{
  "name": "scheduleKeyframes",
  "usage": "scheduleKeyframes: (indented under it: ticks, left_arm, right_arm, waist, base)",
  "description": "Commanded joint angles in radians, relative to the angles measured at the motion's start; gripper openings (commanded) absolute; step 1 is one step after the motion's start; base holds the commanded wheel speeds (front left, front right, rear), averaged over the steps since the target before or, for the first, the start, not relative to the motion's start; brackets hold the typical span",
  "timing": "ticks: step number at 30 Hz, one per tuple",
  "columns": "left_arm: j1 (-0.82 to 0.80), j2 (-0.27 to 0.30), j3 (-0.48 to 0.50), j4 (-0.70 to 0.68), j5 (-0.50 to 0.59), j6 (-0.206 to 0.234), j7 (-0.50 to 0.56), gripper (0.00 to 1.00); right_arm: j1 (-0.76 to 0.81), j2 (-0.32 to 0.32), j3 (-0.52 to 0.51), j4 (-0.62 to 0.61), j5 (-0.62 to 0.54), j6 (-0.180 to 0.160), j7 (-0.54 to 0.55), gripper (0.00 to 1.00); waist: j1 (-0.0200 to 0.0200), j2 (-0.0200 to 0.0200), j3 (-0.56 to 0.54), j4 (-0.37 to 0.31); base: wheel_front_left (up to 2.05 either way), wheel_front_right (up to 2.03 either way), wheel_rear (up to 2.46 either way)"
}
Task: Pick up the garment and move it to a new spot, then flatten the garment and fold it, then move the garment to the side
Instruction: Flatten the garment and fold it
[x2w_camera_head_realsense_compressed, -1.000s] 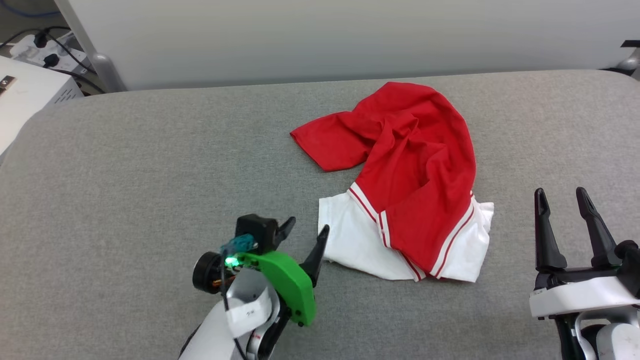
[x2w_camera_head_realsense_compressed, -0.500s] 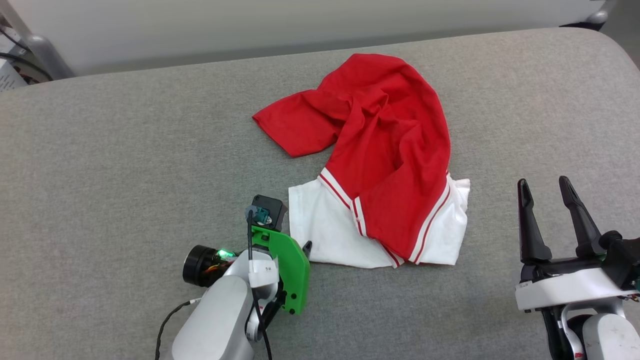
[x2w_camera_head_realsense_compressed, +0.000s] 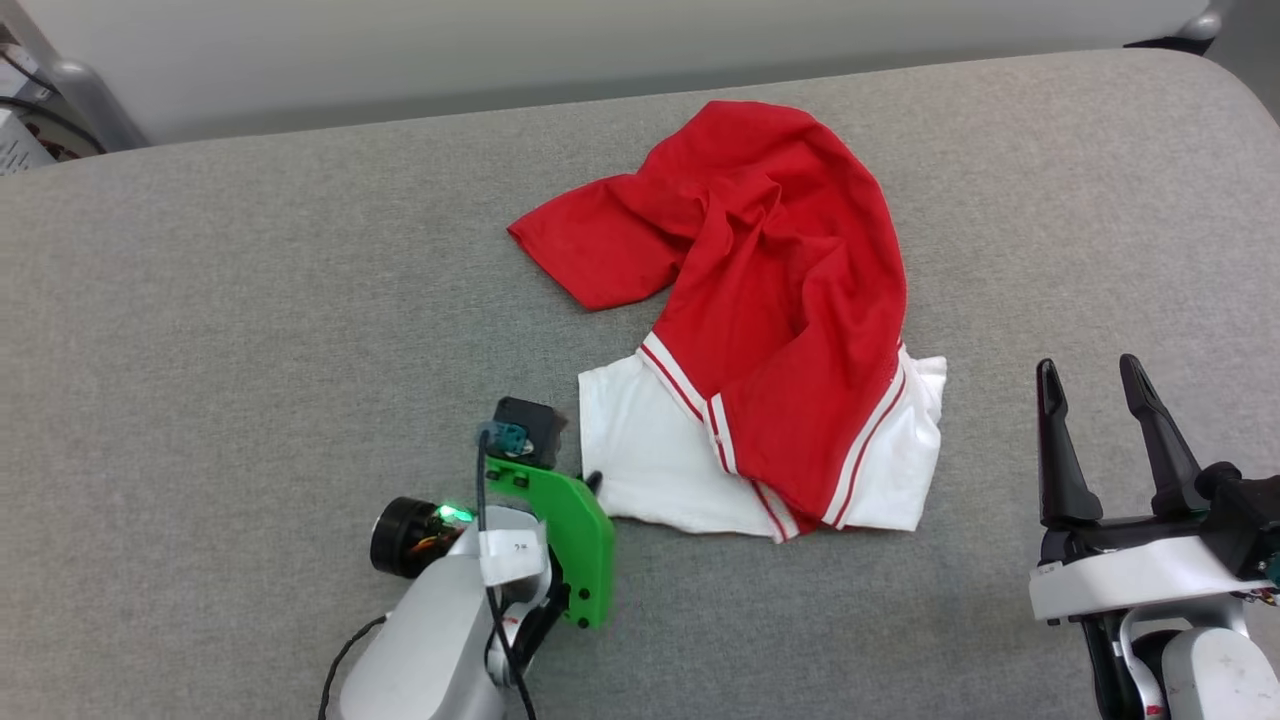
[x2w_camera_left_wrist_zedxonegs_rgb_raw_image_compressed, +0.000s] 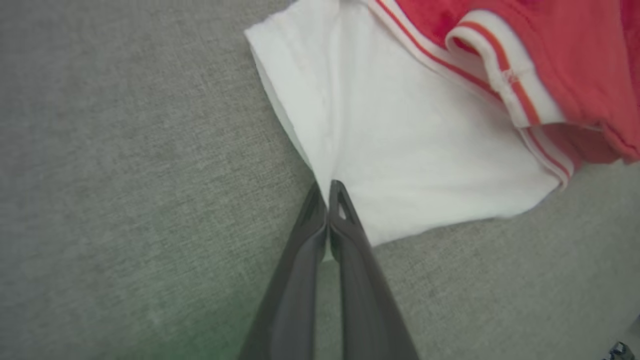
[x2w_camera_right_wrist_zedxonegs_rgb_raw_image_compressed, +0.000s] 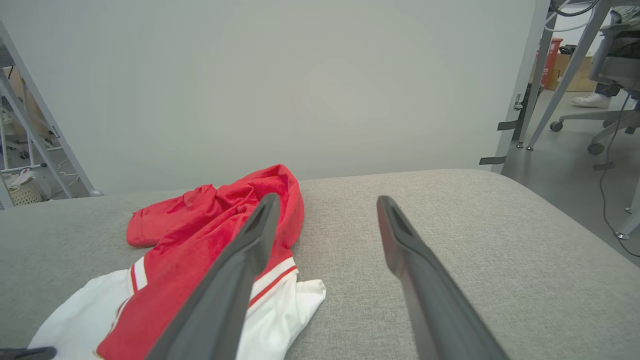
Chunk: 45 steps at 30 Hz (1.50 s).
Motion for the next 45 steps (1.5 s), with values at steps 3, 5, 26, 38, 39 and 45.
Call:
scheduleKeyframes:
  ticks: [3, 5, 26, 38, 39, 45]
  left_arm:
    - [0.02, 0.014, 0.055, -0.003, -0.012, 0.041, -0.117, 0.0]
    - [0.028, 0.028, 0.087, -0.01, -0.022, 0.054, -0.172, 0.0]
    - [0.189, 0.18, 0.273, -0.038, -0.076, 0.087, -0.449, 1.0]
    - [0.237, 0.1, 0.211, -0.328, 0.101, -0.019, -0.625, 1.0]
    - [0.243, 0.092, 0.208, -0.339, 0.109, -0.024, -0.625, 1.0]
    - [0.243, 0.061, 0.205, -0.379, 0.141, -0.051, -0.626, 1.0]
  right_arm:
    - [-0.01, -0.005, -0.001, 0.009, -0.014, -0.001, -0.009, 1.0]
    - [-0.004, -0.006, -0.004, 0.012, -0.015, -0.001, -0.009, 1.0]
    - [0.031, -0.015, -0.005, 0.073, -0.018, -0.001, 0.016, 1.0]
    - [0.03, -0.118, -0.01, 0.061, 0.032, -0.001, 0.287, 1.0]
    - [0.023, -0.134, -0.009, 0.059, 0.04, -0.001, 0.333, 1.0]
    - [-0.061, -0.188, -0.046, 0.075, 0.09, -0.001, 0.699, 1.0]
  waist:
    - [0.0, 0.012, -0.032, 0.039]
    - [0.0, 0.012, -0.045, 0.055]
    - [0.0, 0.012, -0.113, 0.174]
    - [0.0, 0.012, -0.132, 0.253]
    - [0.0, 0.012, -0.127, 0.26]
    - [0.0, 0.012, -0.075, 0.305]
  base:
    - [0.0, 0.0, 0.0]
    - [0.0, 0.0, 0.0]
    - [0.0, 0.0, 0.0]
    - [0.0, 0.0, 0.0]
    - [0.0, 0.0, 0.0]
    - [0.0, 0.0, 0.0]
